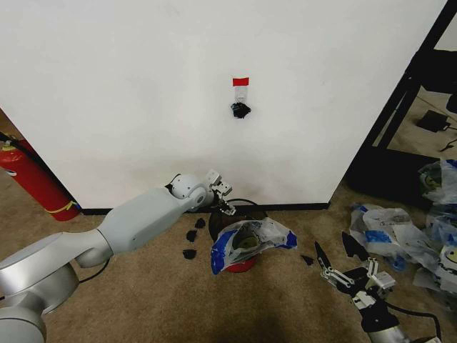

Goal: Pick up the garbage bag from the wall and place it over the trash bin.

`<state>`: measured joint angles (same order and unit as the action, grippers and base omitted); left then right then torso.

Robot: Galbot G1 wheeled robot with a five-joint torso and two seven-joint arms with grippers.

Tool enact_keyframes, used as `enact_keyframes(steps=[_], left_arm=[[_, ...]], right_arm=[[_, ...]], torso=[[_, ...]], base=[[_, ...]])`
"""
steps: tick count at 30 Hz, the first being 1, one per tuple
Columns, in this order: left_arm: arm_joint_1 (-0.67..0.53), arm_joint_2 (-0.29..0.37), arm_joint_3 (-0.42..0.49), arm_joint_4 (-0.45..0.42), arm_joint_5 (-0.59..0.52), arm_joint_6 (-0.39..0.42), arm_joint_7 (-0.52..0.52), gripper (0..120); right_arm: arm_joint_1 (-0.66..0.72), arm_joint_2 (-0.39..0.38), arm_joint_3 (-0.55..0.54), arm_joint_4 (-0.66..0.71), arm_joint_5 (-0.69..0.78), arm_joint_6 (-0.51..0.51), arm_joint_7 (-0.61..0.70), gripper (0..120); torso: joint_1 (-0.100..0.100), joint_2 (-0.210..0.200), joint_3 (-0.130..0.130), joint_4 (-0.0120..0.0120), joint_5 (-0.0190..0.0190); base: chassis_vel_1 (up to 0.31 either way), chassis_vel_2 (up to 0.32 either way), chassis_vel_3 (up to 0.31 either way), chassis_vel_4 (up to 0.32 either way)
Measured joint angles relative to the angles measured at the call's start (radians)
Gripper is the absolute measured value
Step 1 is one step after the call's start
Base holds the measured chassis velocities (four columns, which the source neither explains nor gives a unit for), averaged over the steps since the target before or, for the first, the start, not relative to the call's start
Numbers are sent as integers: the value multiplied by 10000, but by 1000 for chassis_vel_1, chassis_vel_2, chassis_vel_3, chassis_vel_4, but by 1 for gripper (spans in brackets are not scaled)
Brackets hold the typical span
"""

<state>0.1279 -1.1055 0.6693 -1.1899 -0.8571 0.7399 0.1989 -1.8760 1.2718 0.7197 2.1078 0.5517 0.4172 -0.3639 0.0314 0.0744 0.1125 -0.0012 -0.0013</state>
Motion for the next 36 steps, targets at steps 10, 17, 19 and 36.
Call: enact_keyframes(steps=[10, 17, 19, 36], left_arm=[[-222, -281, 371, 638, 297, -23, 707, 23], [-251, 12, 267, 254, 16, -28, 301, 0], [-196, 82, 192, 176, -39, -36, 35, 0], [1149, 1846, -1050, -2305, -3049, -41, -2607, 0]], right_arm=[[52, -7, -16, 68, 89, -7, 163, 100], [152, -10, -114, 55, 149, -70, 407, 100], [169, -6, -142, 37, 138, -73, 439, 100], [125, -229, -231, 426, 68, -758, 757, 100]], torso=[[0, 0, 0, -2, 2], [0, 0, 0, -4, -2], [0, 0, -1, -5, 1], [0, 0, 0, -2, -1]], base=[[0, 0, 0, 0], [0, 0, 0, 0], [0, 0, 0, 0], [0, 0, 0, 0]])
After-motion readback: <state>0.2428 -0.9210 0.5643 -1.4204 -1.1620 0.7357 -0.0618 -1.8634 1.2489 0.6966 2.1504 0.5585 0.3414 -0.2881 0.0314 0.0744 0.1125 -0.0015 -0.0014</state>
